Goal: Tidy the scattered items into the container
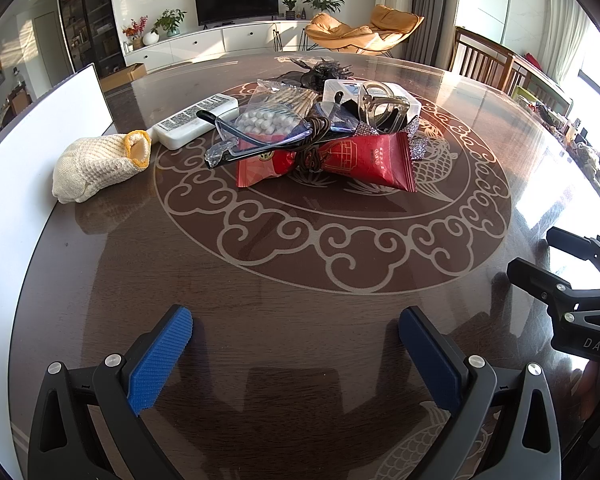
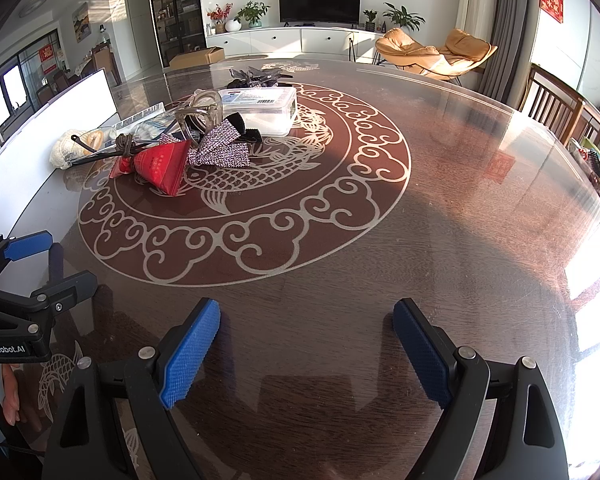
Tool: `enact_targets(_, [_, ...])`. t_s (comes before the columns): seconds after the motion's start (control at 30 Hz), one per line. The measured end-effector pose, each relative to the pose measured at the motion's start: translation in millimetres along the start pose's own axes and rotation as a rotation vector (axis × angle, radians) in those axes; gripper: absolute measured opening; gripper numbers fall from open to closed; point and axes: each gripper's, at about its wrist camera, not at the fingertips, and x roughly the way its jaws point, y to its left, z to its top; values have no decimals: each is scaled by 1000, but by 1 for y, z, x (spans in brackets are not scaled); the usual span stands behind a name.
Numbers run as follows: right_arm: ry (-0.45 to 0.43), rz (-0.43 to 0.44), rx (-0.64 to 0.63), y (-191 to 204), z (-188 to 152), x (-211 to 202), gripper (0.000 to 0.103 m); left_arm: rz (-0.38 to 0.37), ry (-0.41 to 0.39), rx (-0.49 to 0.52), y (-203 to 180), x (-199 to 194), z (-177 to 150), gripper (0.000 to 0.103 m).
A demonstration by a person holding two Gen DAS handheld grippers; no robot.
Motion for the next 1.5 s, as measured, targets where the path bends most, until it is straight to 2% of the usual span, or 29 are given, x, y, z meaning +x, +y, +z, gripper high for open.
enact_targets(0.1, [0,0,0,0,0,0,89,-6,0,-1,1,0,0,103])
enact_targets(0.3, [0,0,0,0,0,0,89,-67,-26,-49,13,-6,-2,103])
enact_targets(0.5, [0,0,0,0,0,0,89,7,-1,-3,0,-1,-1,103])
enact_targets(1.2, [0,0,0,0,0,1,89,4,-1,-3,0,-1,-1,103])
enact_targets(1.3, [0,0,0,0,0,1,89,-30,24,65,6,-1,2,103])
enact_targets(1.5, [0,0,0,0,0,1,89,8,86,269,58,-7,42,103])
